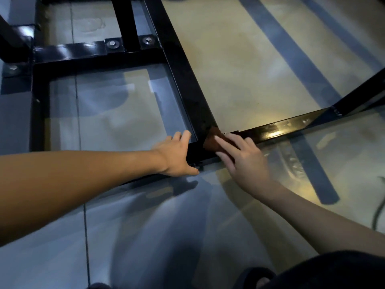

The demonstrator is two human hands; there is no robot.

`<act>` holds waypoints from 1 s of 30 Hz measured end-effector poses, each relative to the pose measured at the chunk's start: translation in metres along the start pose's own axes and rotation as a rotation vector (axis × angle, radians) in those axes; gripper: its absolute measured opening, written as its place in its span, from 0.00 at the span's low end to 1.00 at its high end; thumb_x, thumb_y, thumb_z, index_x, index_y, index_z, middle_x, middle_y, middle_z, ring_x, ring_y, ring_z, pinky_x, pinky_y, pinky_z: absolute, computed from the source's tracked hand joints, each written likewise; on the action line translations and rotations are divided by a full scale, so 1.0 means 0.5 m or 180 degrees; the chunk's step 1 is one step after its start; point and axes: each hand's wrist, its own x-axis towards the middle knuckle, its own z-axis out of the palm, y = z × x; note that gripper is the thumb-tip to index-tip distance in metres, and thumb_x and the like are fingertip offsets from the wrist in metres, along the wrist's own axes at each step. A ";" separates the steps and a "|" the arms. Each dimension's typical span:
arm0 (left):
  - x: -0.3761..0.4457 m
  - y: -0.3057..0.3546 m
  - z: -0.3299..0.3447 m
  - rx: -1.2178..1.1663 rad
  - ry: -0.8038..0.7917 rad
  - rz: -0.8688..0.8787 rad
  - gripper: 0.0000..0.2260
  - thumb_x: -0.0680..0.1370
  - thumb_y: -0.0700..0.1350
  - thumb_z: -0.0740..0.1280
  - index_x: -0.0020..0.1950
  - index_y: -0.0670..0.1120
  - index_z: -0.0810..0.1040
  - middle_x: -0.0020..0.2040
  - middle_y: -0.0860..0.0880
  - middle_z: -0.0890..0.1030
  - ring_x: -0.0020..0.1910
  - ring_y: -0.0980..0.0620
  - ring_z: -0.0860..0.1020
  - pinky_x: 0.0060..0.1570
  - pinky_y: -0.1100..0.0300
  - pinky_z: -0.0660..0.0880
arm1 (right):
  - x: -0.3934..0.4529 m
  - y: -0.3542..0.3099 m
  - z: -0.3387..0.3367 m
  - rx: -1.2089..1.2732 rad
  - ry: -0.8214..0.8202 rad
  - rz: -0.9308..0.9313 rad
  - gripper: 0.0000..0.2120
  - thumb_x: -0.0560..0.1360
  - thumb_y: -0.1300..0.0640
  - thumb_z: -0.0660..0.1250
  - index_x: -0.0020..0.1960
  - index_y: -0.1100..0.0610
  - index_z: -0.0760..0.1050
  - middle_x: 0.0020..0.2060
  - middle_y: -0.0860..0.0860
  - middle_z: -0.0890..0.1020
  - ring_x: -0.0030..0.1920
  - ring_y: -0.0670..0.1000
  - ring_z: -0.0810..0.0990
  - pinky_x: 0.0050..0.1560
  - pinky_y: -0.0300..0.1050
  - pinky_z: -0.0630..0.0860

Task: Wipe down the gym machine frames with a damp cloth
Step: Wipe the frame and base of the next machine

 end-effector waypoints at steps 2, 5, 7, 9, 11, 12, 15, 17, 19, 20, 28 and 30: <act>0.011 0.017 0.004 -0.0002 0.0231 0.0269 0.43 0.69 0.69 0.73 0.74 0.49 0.57 0.68 0.47 0.67 0.68 0.43 0.69 0.61 0.46 0.74 | -0.035 0.037 -0.019 -0.0009 -0.0114 0.0159 0.21 0.84 0.46 0.61 0.74 0.50 0.75 0.66 0.53 0.77 0.56 0.57 0.77 0.50 0.53 0.80; 0.042 0.038 -0.002 0.0165 0.0432 0.0636 0.46 0.72 0.67 0.70 0.80 0.45 0.55 0.78 0.44 0.59 0.80 0.42 0.54 0.78 0.46 0.60 | -0.025 0.133 -0.044 -0.0136 0.0025 0.1190 0.22 0.84 0.46 0.61 0.75 0.52 0.74 0.68 0.55 0.76 0.64 0.59 0.76 0.60 0.54 0.77; 0.068 0.052 -0.012 0.0201 0.0439 0.0754 0.49 0.73 0.67 0.69 0.83 0.43 0.50 0.83 0.45 0.51 0.83 0.44 0.43 0.81 0.47 0.47 | 0.020 0.129 -0.038 -0.0226 0.0091 0.1541 0.22 0.84 0.46 0.61 0.74 0.53 0.75 0.67 0.56 0.76 0.64 0.60 0.76 0.61 0.55 0.77; 0.091 0.062 -0.018 0.0126 0.0397 0.0785 0.52 0.73 0.67 0.69 0.84 0.43 0.46 0.84 0.46 0.47 0.83 0.46 0.40 0.81 0.47 0.42 | 0.041 0.072 -0.022 -0.0179 0.0188 0.1208 0.20 0.83 0.48 0.65 0.72 0.53 0.77 0.65 0.56 0.78 0.60 0.61 0.78 0.57 0.55 0.78; 0.111 0.068 -0.018 0.0104 0.0256 0.0879 0.52 0.72 0.67 0.70 0.84 0.44 0.46 0.84 0.46 0.49 0.83 0.46 0.41 0.81 0.47 0.41 | 0.014 0.029 -0.028 -0.0139 -0.0159 0.0684 0.19 0.83 0.49 0.66 0.73 0.53 0.77 0.66 0.54 0.78 0.58 0.58 0.78 0.55 0.53 0.78; 0.118 0.070 -0.017 0.0165 0.0158 0.0976 0.52 0.72 0.67 0.70 0.84 0.45 0.47 0.84 0.46 0.49 0.83 0.46 0.42 0.81 0.47 0.41 | -0.007 0.024 -0.042 -0.0151 -0.0356 0.0587 0.20 0.83 0.49 0.65 0.73 0.52 0.76 0.67 0.54 0.78 0.59 0.58 0.78 0.54 0.52 0.78; 0.139 0.060 -0.007 0.0467 0.0037 0.1197 0.48 0.74 0.65 0.71 0.84 0.48 0.50 0.85 0.46 0.46 0.83 0.46 0.42 0.81 0.46 0.42 | -0.030 0.079 -0.093 -0.0378 -0.0439 0.1111 0.20 0.85 0.46 0.61 0.75 0.50 0.74 0.69 0.53 0.76 0.63 0.58 0.77 0.57 0.54 0.79; 0.148 0.058 -0.015 0.0713 0.0091 0.1301 0.46 0.74 0.65 0.70 0.84 0.50 0.51 0.84 0.46 0.49 0.83 0.44 0.45 0.81 0.45 0.50 | -0.003 0.130 -0.103 -0.0540 -0.0425 0.1725 0.22 0.86 0.44 0.57 0.77 0.50 0.72 0.71 0.53 0.75 0.65 0.60 0.76 0.60 0.55 0.77; 0.142 0.063 -0.035 0.0932 0.0027 0.1360 0.45 0.74 0.67 0.69 0.84 0.51 0.52 0.83 0.46 0.52 0.81 0.43 0.50 0.78 0.46 0.60 | 0.037 0.122 -0.099 -0.0553 -0.0568 0.1841 0.23 0.86 0.43 0.57 0.77 0.51 0.72 0.71 0.53 0.75 0.66 0.60 0.75 0.62 0.54 0.76; 0.135 0.064 -0.044 0.1071 -0.0006 0.1357 0.45 0.74 0.68 0.68 0.84 0.51 0.52 0.83 0.45 0.53 0.81 0.42 0.52 0.76 0.45 0.63 | 0.052 0.097 -0.093 -0.0456 -0.0661 0.1702 0.23 0.86 0.44 0.58 0.77 0.51 0.73 0.71 0.53 0.75 0.66 0.60 0.74 0.63 0.54 0.75; 0.156 0.072 -0.040 0.1635 0.0076 0.1272 0.47 0.71 0.73 0.64 0.82 0.52 0.52 0.82 0.45 0.53 0.80 0.43 0.52 0.72 0.41 0.61 | 0.020 0.193 -0.103 -0.0582 -0.0447 0.1529 0.22 0.85 0.45 0.59 0.76 0.51 0.74 0.68 0.54 0.75 0.64 0.60 0.77 0.59 0.55 0.78; 0.159 0.082 -0.049 0.1604 -0.0107 0.1193 0.48 0.71 0.73 0.66 0.83 0.53 0.52 0.82 0.45 0.51 0.80 0.42 0.50 0.75 0.40 0.56 | 0.049 0.230 -0.096 -0.0555 -0.0453 0.1726 0.22 0.85 0.45 0.59 0.76 0.52 0.73 0.69 0.54 0.74 0.65 0.61 0.75 0.63 0.56 0.76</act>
